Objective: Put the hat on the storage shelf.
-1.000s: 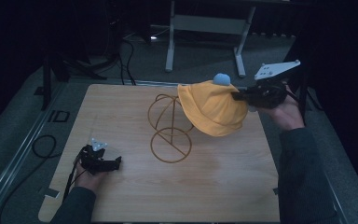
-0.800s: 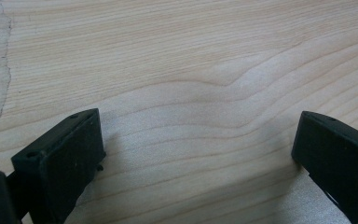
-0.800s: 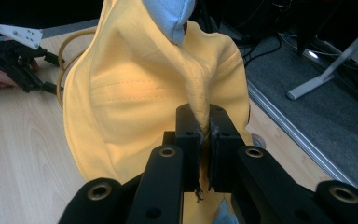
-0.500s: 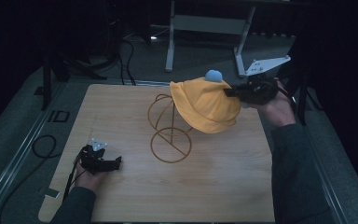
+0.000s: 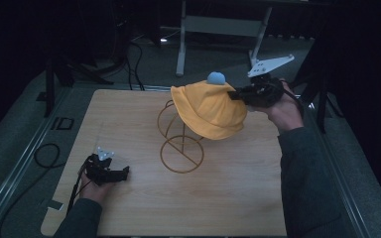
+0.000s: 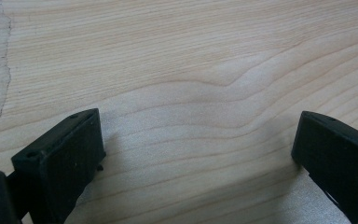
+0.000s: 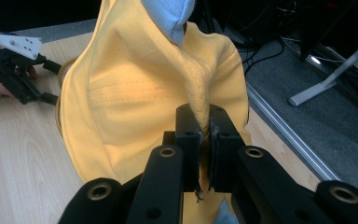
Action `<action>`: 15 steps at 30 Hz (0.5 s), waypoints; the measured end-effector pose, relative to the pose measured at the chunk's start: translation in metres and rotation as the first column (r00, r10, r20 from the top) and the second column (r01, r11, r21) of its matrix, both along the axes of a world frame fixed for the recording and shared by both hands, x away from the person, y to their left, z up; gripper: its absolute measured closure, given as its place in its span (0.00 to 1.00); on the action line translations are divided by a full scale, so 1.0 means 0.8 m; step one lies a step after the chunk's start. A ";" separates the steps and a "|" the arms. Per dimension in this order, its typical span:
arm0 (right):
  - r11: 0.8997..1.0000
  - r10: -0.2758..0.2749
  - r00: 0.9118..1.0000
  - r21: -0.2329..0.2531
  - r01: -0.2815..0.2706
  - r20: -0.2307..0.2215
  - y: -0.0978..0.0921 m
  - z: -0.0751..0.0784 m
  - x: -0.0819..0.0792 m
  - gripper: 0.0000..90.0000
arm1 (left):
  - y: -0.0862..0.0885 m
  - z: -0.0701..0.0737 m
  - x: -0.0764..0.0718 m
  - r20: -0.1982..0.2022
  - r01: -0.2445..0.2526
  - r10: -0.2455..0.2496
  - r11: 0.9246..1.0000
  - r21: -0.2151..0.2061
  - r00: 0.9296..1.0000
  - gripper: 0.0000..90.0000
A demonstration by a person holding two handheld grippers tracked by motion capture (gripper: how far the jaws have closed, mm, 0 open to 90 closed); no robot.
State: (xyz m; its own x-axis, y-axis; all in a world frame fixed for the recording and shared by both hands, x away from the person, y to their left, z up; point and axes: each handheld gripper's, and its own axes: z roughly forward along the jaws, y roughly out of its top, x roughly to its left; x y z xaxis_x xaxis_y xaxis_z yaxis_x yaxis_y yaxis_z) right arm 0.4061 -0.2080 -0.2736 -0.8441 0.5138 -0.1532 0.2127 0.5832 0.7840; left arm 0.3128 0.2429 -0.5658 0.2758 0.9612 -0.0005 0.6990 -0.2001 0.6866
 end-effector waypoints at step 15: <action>0.999 0.040 0.999 -0.033 -0.041 -0.005 0.052 -0.003 0.010 0.94 | 0.000 0.000 0.000 -0.001 0.000 0.000 1.000 0.000 1.000 0.03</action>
